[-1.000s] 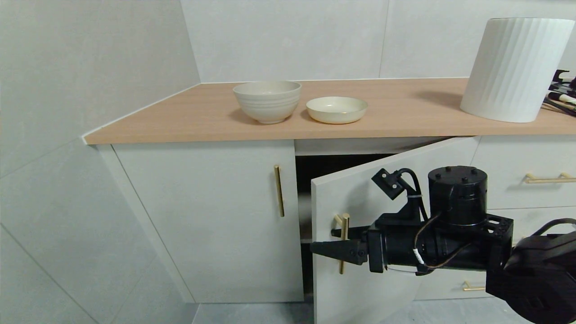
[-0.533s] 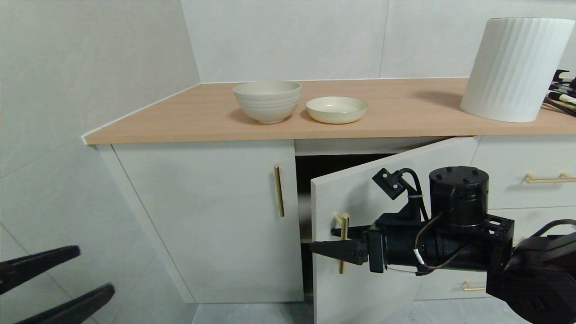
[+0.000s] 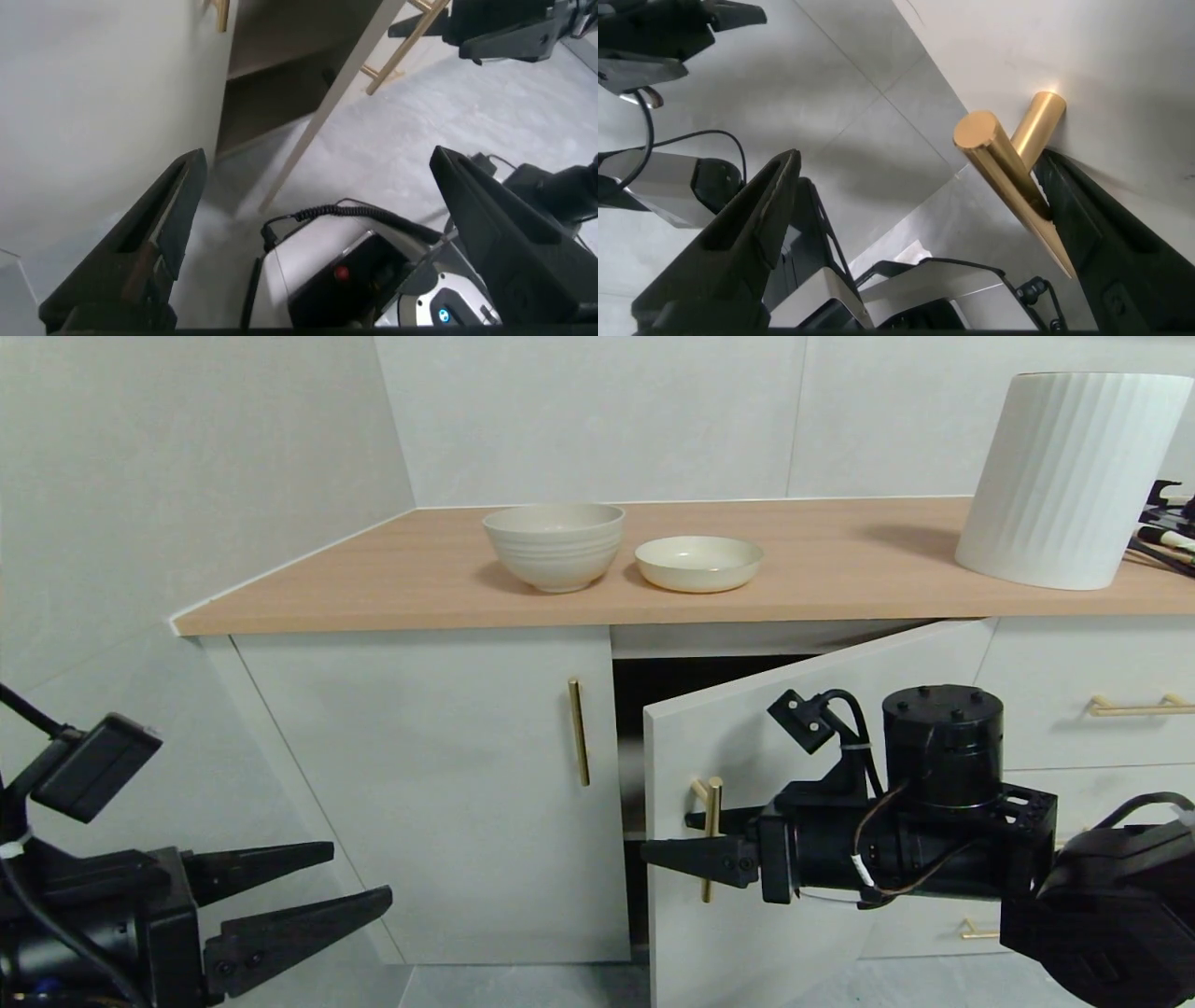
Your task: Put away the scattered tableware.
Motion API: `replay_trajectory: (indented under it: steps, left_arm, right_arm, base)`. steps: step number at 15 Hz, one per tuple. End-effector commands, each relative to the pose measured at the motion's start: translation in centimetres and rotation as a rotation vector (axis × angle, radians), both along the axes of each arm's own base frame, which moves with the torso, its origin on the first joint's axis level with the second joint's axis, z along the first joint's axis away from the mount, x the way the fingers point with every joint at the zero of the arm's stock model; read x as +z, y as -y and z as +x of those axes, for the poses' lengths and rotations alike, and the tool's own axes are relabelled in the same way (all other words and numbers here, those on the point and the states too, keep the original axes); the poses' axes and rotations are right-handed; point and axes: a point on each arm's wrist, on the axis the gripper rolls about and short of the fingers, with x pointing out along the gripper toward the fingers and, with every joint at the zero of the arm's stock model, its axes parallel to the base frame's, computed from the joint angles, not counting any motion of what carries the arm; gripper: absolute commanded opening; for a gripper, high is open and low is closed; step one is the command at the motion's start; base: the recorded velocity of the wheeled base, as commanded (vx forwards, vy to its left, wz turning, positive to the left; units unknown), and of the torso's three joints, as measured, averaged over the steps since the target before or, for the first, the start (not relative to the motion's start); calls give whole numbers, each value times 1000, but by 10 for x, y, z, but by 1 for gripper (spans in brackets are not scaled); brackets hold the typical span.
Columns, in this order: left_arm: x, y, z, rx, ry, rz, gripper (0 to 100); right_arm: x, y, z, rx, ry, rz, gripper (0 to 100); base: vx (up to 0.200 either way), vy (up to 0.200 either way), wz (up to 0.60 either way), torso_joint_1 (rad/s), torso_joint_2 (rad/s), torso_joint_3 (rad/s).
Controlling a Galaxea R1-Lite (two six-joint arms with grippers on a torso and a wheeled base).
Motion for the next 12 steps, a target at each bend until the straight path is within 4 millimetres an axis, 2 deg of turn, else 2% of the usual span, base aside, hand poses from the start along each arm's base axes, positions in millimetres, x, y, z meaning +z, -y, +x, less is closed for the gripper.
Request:
replay_trajectory:
  steps: [1, 6, 7, 12]
  left_arm:
    - [-3, 1, 3, -3, -21, 2, 100]
    - [-3, 1, 2, -1, -25, -8, 100]
    - [-3, 2, 1, -10, -25, -7, 0]
    - [-4, 5, 16, -2, -58, -20, 0]
  right_arm:
    - [-2, -1, 1, 1, -6, -4, 100]
    - [-2, -1, 1, -1, -3, -2, 100]
    - [-2, -1, 1, -1, -1, -1, 100]
    - [-1, 0, 1, -1, 0, 0, 100]
  base:
    - [0, 0, 0, 0, 0, 0]
    - [0, 0, 0, 0, 0, 0]
    - [0, 0, 0, 0, 0, 0]
    - [0, 0, 0, 0, 0, 0]
